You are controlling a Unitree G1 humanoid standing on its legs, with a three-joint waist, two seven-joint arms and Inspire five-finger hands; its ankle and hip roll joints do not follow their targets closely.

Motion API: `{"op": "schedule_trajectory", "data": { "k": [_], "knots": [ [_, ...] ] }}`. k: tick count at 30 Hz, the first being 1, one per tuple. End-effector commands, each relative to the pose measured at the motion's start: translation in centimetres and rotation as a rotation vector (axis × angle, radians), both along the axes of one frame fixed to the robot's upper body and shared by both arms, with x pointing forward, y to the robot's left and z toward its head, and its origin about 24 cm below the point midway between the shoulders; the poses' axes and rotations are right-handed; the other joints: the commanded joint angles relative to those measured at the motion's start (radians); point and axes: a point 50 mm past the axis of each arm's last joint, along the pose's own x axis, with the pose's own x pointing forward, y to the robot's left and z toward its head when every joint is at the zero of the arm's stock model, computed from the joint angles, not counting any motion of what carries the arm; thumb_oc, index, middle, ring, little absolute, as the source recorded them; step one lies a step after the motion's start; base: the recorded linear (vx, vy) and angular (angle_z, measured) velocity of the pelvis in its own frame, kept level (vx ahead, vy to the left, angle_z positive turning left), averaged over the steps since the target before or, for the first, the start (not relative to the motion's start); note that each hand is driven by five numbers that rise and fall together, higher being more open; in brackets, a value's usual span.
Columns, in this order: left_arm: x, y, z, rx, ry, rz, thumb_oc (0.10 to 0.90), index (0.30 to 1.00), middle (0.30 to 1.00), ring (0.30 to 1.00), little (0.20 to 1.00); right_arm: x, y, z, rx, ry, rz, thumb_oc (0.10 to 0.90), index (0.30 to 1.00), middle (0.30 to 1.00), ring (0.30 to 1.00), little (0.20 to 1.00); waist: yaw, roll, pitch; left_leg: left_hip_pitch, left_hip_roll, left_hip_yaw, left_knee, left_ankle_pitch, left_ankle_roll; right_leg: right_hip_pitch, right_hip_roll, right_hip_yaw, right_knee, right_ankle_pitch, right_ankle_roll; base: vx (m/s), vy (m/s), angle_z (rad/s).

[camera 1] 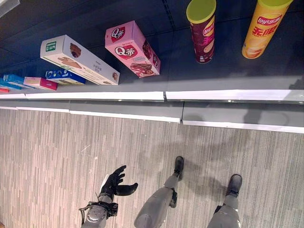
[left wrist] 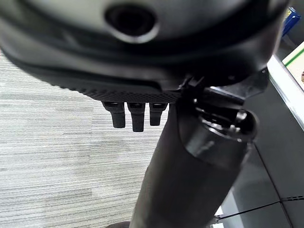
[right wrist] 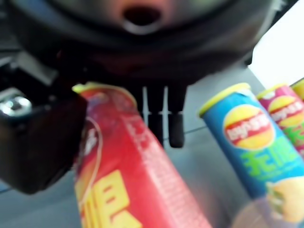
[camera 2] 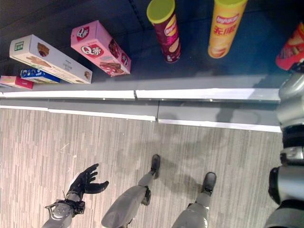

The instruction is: Put the goods on the table back onto the shelves and tidy them up.

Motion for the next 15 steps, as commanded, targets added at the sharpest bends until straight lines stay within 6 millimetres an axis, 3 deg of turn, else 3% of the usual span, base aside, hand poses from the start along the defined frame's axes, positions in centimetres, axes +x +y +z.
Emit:
{"op": "schedule_trajectory", "data": {
  "k": [1, 15],
  "knots": [
    [-0.21, 1.07, 0.56, 0.044, -0.033, -0.002, 0.8, 0.9, 0.9, 0.9, 0.9, -5.13, 0.42, 7.41, -0.235, -0.217, -0.083, 0.4, 0.3, 0.3, 0.3, 0.3, 0.031, 0.007, -0.053, 0.068, 0.027, -0.019, 0.002, -0.119, -0.041, -0.167, 0.022, 0.032, 0.144, -0.022, -0.025, 0.0, 0.0, 0.0],
    [-0.08, 1.15, 0.93, 0.038, -0.057, 0.017, 0.8, 0.9, 0.9, 0.9, 0.9, -4.33, 0.22, 7.12, -0.199, -0.197, -0.07, 0.4, 0.3, 0.3, 0.3, 0.3, 0.038, 0.011, -0.034, 0.047, 0.037, -0.019, 0.002, -0.11, -0.046, -0.214, 0.029, 0.04, 0.182, -0.039, -0.034, -0.01, -0.012, -0.01]
  ]
}}
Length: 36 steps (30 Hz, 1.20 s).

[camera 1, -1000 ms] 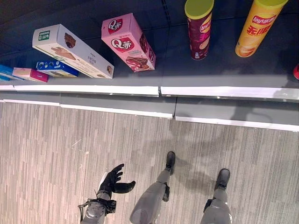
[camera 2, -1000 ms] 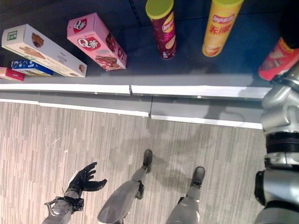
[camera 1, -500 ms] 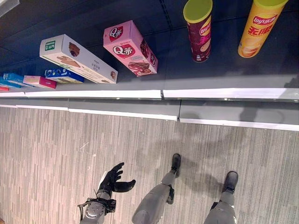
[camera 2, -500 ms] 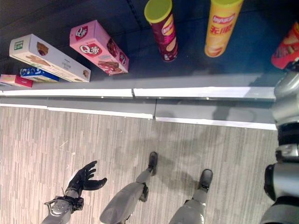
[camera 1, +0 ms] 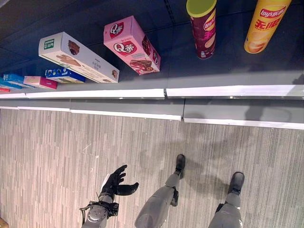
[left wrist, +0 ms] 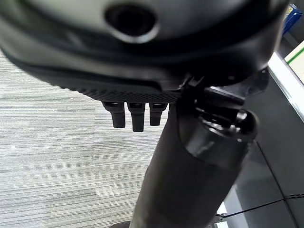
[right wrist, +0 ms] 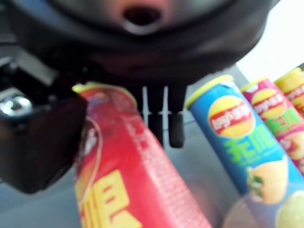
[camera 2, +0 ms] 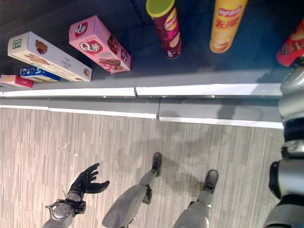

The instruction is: Put the goods on the table back onto the shelves and tidy them up.

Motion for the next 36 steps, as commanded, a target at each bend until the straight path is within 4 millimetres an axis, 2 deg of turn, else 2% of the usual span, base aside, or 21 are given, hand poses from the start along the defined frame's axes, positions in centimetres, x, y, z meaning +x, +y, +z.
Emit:
{"op": "schedule_trajectory", "data": {
  "k": [1, 2, 4, 26, 36],
  "knots": [
    [-0.2, 1.2, 0.8, 0.035, -0.047, 0.017, 0.8, 0.9, 0.9, 0.9, 0.9, -4.8, 0.8, 7.4, -0.237, -0.214, -0.061, 0.4, 0.3, 0.3, 0.3, 0.3, 0.037, 0.009, -0.029, 0.071, 0.035, -0.017, 0.002, -0.114, -0.053, -0.175, 0.03, 0.036, 0.158, -0.035, -0.039, 0.0, 0.0, 0.0],
    [-0.2, 1.2, 0.8, 0.037, -0.048, 0.018, 0.8, 0.9, 0.9, 0.9, 0.9, -4.8, 0.8, 7.4, -0.238, -0.214, -0.06, 0.543, 0.514, 0.514, 0.514, 0.514, 0.036, 0.01, -0.028, 0.07, 0.036, -0.017, 0.002, -0.114, -0.054, -0.178, 0.031, 0.036, 0.16, -0.036, -0.04, 0.0, 0.0, 0.0],
    [-0.2, 1.3, 0.8, 0.04, -0.051, 0.019, 0.8, 0.9, 0.9, 0.9, 0.9, -4.7, 0.9, 7.5, -0.236, -0.218, -0.053, 0.8, 0.9, 0.9, 0.9, 0.9, 0.036, 0.009, -0.026, 0.069, 0.036, -0.016, 0.002, -0.113, -0.054, -0.179, 0.031, 0.036, 0.161, -0.036, -0.04, 0.0, 0.0, 0.0],
    [0.2, 1.3, 1.0, 0.059, -0.057, 0.015, 0.8, 0.9, 0.9, 0.9, 0.9, -4.5, 2.2, 7.1, -0.253, -0.256, 0.001, 0.8, 0.9, 0.9, 0.9, 0.9, 0.023, -0.008, -0.025, 0.082, 0.035, 0.002, 0.002, -0.12, -0.048, -0.156, 0.028, 0.044, 0.131, -0.009, -0.034, 0.0, 0.002, 0.0],
    [0.7, 1.1, 1.2, 0.075, -0.065, -0.003, 0.8, 0.9, 0.9, 0.9, 0.9, -3.4, 4.0, 5.2, -0.269, -0.261, 0.089, 0.8, 0.9, 0.9, 0.9, 0.9, 0.006, -0.027, -0.033, 0.122, 0.031, 0.027, 0.002, -0.145, -0.032, -0.121, 0.021, 0.064, 0.11, 0.007, -0.024, -0.03, 0.054, -0.02]
  ]
}}
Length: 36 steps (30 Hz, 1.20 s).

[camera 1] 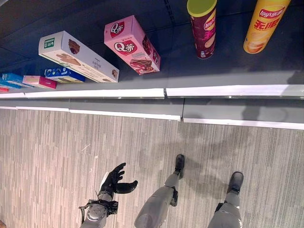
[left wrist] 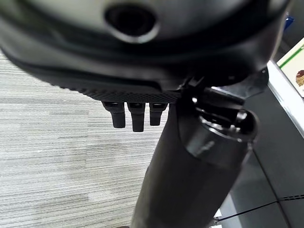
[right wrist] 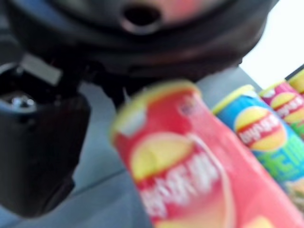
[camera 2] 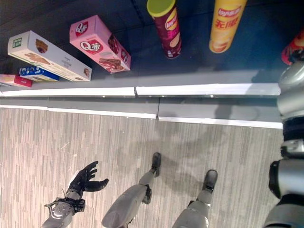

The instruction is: Put the goods on the table back onto the shelves and tidy them up.

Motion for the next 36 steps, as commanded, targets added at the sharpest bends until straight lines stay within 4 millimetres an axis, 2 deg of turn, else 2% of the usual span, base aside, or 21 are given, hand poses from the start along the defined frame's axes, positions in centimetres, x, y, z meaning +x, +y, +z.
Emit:
{"op": "schedule_trajectory", "data": {
  "k": [1, 3, 4, 9, 11, 12, 13, 15, 19, 20, 22, 23, 27, 32, 36],
  "knots": [
    [0.2, 1.0, 0.6, 0.066, -0.028, -0.01, 0.8, 0.9, 0.9, 0.9, 0.9, -2.8, 2.6, 3.9, -0.231, -0.188, 0.012, 0.8, 0.9, 0.9, 0.9, 0.9, 0.007, -0.025, -0.043, 0.111, 0.03, 0.025, 0.004, -0.154, -0.031, -0.124, 0.022, 0.059, 0.089, 0.013, -0.022, -0.03, 0.048, -0.06],
    [0.2, 1.0, 0.5, 0.067, -0.024, -0.007, 0.8, 0.9, 0.9, 0.9, 0.9, -2.6, 3.1, 3.4, -0.232, -0.192, 0.034, 0.8, 0.9, 0.9, 0.9, 0.9, 0.004, -0.032, -0.046, 0.119, 0.031, 0.031, 0.006, -0.16, -0.027, -0.114, 0.021, 0.061, 0.083, 0.018, -0.02, -0.03, 0.067, -0.13],
    [0.2, 1.1, 0.5, 0.072, -0.021, 0.001, 0.8, 0.9, 0.9, 0.9, 0.9, -2.4, 3.7, 2.3, -0.226, -0.196, 0.069, 0.8, 0.9, 0.9, 0.9, 0.9, -0.002, -0.048, -0.045, 0.134, 0.031, 0.038, 0.01, -0.171, -0.02, -0.098, 0.02, 0.069, 0.075, 0.024, -0.017, -0.03, 0.079, -0.11],
    [0.0, 1.6, 0.2, 0.093, -0.001, 0.012, 0.8, 0.9, 0.9, 0.9, 0.9, -2.0, 4.5, 0.3, -0.188, -0.187, 0.149, 0.8, 0.9, 0.9, 0.9, 0.9, -0.01, -0.078, -0.047, 0.153, 0.031, 0.051, 0.021, -0.187, -0.012, -0.077, 0.019, 0.074, 0.062, 0.037, -0.013, -0.01, 0.045, -0.05],
    [-0.2, 2.2, 0.0, 0.117, 0.018, 0.025, 0.8, 0.9, 0.9, 0.9, 0.9, -1.9, 5.3, -1.7, -0.158, -0.166, 0.226, 0.8, 0.9, 0.9, 0.9, 0.9, -0.02, -0.107, -0.051, 0.168, 0.031, 0.065, 0.023, -0.197, -0.005, -0.061, 0.02, 0.078, 0.041, 0.055, -0.008, -0.01, 0.059, -0.17],
    [-0.2, 2.3, 0.0, 0.12, 0.022, 0.032, 0.8, 0.9, 0.9, 0.9, 0.9, -1.9, 5.7, -2.2, -0.161, -0.161, 0.25, 0.8, 0.9, 0.9, 0.9, 0.9, -0.028, -0.113, -0.053, 0.171, 0.033, 0.069, 0.022, -0.199, -0.004, -0.06, 0.021, 0.08, 0.038, 0.058, -0.007, 0.01, 0.06, -0.18],
    [-0.5, 2.7, -0.2, 0.132, 0.041, 0.045, 0.8, 0.9, 0.9, 0.9, 0.9, -2.5, 6.6, -3.6, -0.159, -0.166, 0.308, 0.8, 0.9, 0.9, 0.9, 0.9, -0.038, -0.138, -0.061, 0.185, 0.034, 0.075, 0.021, -0.204, 0.001, -0.05, 0.022, 0.084, 0.03, 0.065, -0.006, 0.01, 0.04, -0.12],
    [-0.6, 3.0, -0.4, 0.141, 0.05, 0.054, 0.8, 0.9, 0.9, 0.9, 0.9, -2.9, 6.8, -4.1, -0.154, -0.172, 0.33, 0.8, 0.9, 0.9, 0.9, 0.9, -0.042, -0.149, -0.063, 0.191, 0.034, 0.079, 0.018, -0.204, 0.002, -0.045, 0.021, 0.084, 0.027, 0.068, -0.004, 0.01, 0.027, -0.1],
    [-1.2, 3.6, -0.7, 0.155, 0.073, 0.095, 0.8, 0.9, 0.9, 0.9, 0.9, -3.9, 8.1, -6.9, -0.082, -0.162, 0.467, 0.8, 0.9, 0.9, 0.9, 0.9, -0.066, -0.182, -0.066, 0.205, 0.037, 0.096, 0.013, -0.208, 0.006, -0.038, 0.028, 0.09, 0.017, 0.077, -0.004, 0.02, 0.015, -0.13],
    [-1.4, 3.7, -0.8, 0.154, 0.078, 0.113, 0.8, 0.9, 0.9, 0.9, 0.9, -3.6, 8.1, -8.8, 0.005, -0.119, 0.527, 0.8, 0.9, 0.9, 0.9, 0.9, -0.075, -0.188, -0.063, 0.208, 0.041, 0.103, 0.012, -0.207, 0.005, -0.039, 0.03, 0.093, 0.015, 0.081, -0.004, 0.01, -0.002, -0.22],
    [-1.5, 3.8, -0.8, 0.156, 0.079, 0.112, 0.8, 0.9, 0.9, 0.9, 0.9, -3.7, 8.0, -8.9, 0.008, -0.118, 0.528, 0.8, 0.9, 0.9, 0.9, 0.9, -0.073, -0.19, -0.065, 0.209, 0.041, 0.104, 0.011, -0.207, 0.005, -0.039, 0.03, 0.094, 0.014, 0.082, -0.004, 0.01, -0.007, -0.15],
    [-1.6, 3.7, -0.9, 0.154, 0.082, 0.116, 0.8, 0.9, 0.9, 0.9, 0.9, -3.0, 7.3, -11.2, 0.142, -0.07, 0.553, 0.8, 0.9, 0.9, 0.9, 0.9, -0.082, -0.193, -0.056, 0.209, 0.043, 0.111, 0.01, -0.207, 0.004, -0.043, 0.033, 0.1, 0.015, 0.083, -0.005, 0.01, -0.016, -0.19],
    [-1.7, 3.4, -1.0, 0.139, 0.086, 0.114, 0.8, 0.9, 0.9, 0.9, 0.9, -1.6, 6.7, -13.9, 0.354, -0.045, 0.629, 0.8, 0.9, 0.9, 0.9, 0.9, -0.09, -0.182, -0.038, 0.212, 0.048, 0.119, 0.009, -0.206, -0.001, -0.049, 0.037, 0.108, 0.022, 0.077, -0.009, 0.02, -0.026, -0.18],
    [-1.9, 3.0, -1.4, 0.126, 0.103, 0.114, 0.8, 0.9, 0.9, 0.9, 0.9, -0.5, 5.8, -15.3, 0.484, -0.03, 0.663, 0.8, 0.9, 0.9, 0.9, 0.9, -0.088, -0.16, -0.033, 0.211, 0.056, 0.113, 0.007, -0.2, -0.01, -0.049, 0.042, 0.101, 0.033, 0.061, -0.015, 0.04, -0.04, -0.04],
    [-1.8, 2.7, -1.3, 0.12, 0.099, 0.099, 0.8, 0.9, 0.9, 0.9, 0.9, -0.2, 4.8, -14.3, 0.494, -0.071, 0.646, 0.8, 0.9, 0.9, 0.9, 0.9, -0.082, -0.142, -0.032, 0.206, 0.061, 0.1, 0.004, -0.193, -0.018, -0.05, 0.045, 0.093, 0.046, 0.045, -0.02, 0.04, -0.064, 0.05]
  ]
}}
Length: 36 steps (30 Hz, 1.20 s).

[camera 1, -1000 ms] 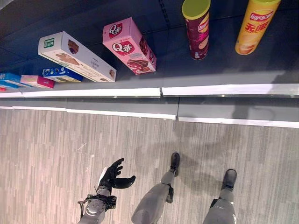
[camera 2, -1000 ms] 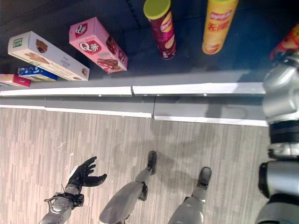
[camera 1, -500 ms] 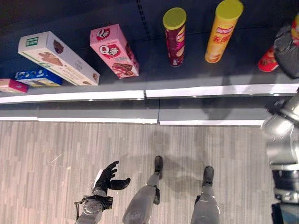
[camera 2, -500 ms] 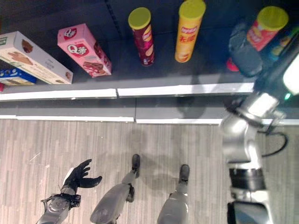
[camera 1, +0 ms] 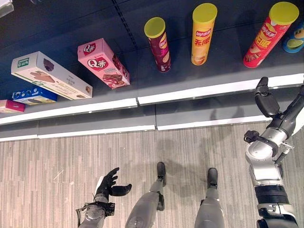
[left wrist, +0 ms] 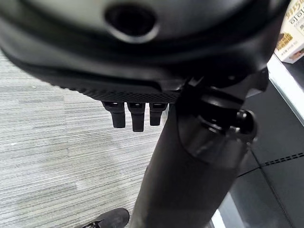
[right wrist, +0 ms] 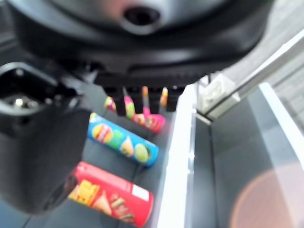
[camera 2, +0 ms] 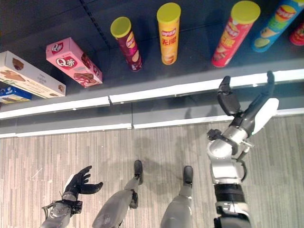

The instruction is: Put the goods on the table back onto the shelves and tidy them up.

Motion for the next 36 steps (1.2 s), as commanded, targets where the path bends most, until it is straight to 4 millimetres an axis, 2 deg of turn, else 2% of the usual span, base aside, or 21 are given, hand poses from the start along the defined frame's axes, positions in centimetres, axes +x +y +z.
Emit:
{"op": "schedule_trajectory", "data": {
  "k": [1, 15, 26, 36],
  "knots": [
    [-0.7, 1.3, 0.1, 0.052, 0.003, 0.014, 0.8, 0.9, 0.9, 0.9, 0.9, -0.2, -0.8, 7.1, -0.12, -0.297, 0.008, 0.8, 0.9, 0.9, 0.9, 0.9, 0.03, -0.009, -0.065, 0.095, 0.026, -0.009, 0.004, -0.174, -0.043, -0.108, 0.018, -0.022, 0.09, -0.021, -0.013, 0.03, -0.045, 0.15],
    [-0.6, 0.5, 0.0, 0.024, -0.001, -0.02, 0.8, 0.9, 0.9, 0.9, 0.9, 2.1, -2.9, 10.3, -0.061, -0.297, -0.012, 0.8, 0.9, 0.9, 0.9, 0.9, 0.064, 0.039, -0.069, 0.071, 0.042, -0.041, 0.003, -0.154, -0.068, -0.118, 0.029, -0.054, 0.112, -0.055, -0.027, 0.02, -0.05, 0.07],
    [-0.7, 0.1, -0.1, 0.013, 0.002, -0.032, 0.8, 0.9, 0.9, 0.9, 0.9, 3.1, -3.2, 10.9, -0.052, -0.268, 0.002, 0.8, 0.9, 0.9, 0.9, 0.9, 0.08, 0.05, -0.067, 0.054, 0.048, -0.053, 0.003, -0.139, -0.08, -0.12, 0.035, -0.076, 0.119, -0.066, -0.034, 0.0, -0.03, 0.05],
    [-0.3, 0.4, 0.3, 0.015, -0.019, -0.033, 0.8, 0.9, 0.9, 0.9, 0.9, 3.9, -3.4, 13.2, -0.048, -0.282, 0.007, 0.8, 0.9, 0.9, 0.9, 0.9, 0.096, 0.056, -0.062, 0.026, 0.054, -0.066, 0.003, -0.123, -0.09, -0.14, 0.042, -0.087, 0.126, -0.071, -0.04, -0.01, -0.034, 0.07]
  ]
}}
